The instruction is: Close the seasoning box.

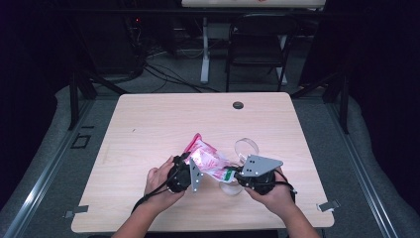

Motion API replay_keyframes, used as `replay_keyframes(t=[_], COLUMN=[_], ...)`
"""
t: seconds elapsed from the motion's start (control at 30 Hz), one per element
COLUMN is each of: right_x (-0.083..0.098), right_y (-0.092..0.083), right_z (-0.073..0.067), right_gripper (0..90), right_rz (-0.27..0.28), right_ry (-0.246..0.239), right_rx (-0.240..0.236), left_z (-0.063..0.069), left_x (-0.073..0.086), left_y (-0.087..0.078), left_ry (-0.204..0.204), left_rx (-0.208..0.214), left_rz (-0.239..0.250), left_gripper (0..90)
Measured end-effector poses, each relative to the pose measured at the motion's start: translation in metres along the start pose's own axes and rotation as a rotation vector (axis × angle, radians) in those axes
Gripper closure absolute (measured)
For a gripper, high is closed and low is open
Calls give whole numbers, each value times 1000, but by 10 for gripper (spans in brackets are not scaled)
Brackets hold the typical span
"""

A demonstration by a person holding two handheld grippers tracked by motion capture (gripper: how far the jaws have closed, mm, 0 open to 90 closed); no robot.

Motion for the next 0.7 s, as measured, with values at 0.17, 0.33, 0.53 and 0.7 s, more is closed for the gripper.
replay_keyframes(t=[0.17, 0.33, 0.53, 0.7], right_x=[4, 6, 7, 7], right_y=[3, 5, 5, 6], right_z=[0, 0, 0, 0], right_gripper=[900, 900, 900, 900], right_rz=[-6, -7, -11, -8], right_ry=[26, 36, 40, 42], right_rx=[7, 13, 11, 11], left_z=[0, -1, -3, -5], left_x=[2, 2, 2, 3], left_y=[0, 1, 0, -2], left_ry=[19, 25, 42, 56], left_rx=[-17, -32, -53, -73], left_rz=[-6, -2, -3, -7], left_gripper=[586, 586, 586, 586])
Point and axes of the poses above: each handheld gripper's, and its own axes: y roughly forward along the jaws, x roughly out of its underside, z roughly to its right, the point moved 8 cm from there along y, roughly forward along the jaws, and after that the axes turned 7 degrees about -x, right-handed, at the moved point
